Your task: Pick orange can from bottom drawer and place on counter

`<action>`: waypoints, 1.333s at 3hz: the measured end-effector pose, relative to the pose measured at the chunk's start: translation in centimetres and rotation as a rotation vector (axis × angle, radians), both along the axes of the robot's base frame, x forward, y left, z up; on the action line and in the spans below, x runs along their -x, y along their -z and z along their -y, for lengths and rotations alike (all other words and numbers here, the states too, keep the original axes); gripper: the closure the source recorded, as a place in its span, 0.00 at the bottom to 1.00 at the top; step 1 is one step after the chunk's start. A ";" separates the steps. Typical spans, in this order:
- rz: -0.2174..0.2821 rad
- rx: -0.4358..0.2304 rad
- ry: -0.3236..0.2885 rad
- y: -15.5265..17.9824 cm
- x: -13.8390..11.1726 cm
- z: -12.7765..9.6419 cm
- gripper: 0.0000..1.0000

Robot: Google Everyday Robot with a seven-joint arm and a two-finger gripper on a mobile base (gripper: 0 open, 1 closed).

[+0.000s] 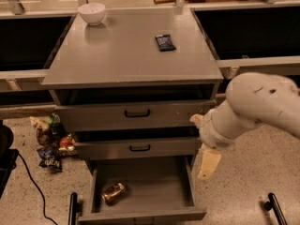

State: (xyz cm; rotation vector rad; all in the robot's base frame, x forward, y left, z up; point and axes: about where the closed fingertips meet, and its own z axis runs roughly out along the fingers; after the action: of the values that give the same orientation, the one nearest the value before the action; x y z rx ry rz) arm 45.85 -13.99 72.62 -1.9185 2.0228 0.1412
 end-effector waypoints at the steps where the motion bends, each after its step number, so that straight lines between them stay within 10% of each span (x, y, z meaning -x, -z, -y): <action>1: 0.003 -0.023 -0.063 6.5 -0.3 -1.6 0.00; 2: -0.014 -0.109 -0.079 13.4 -0.9 -3.5 0.00; 4: 0.000 -0.134 -0.103 16.4 -1.5 -4.7 0.00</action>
Offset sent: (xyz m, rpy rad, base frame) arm 0.0155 0.0529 -0.1975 0.1934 0.0215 0.1049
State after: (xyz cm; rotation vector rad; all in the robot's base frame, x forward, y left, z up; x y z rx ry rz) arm 47.38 -9.25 56.17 -1.9384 1.8649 0.2946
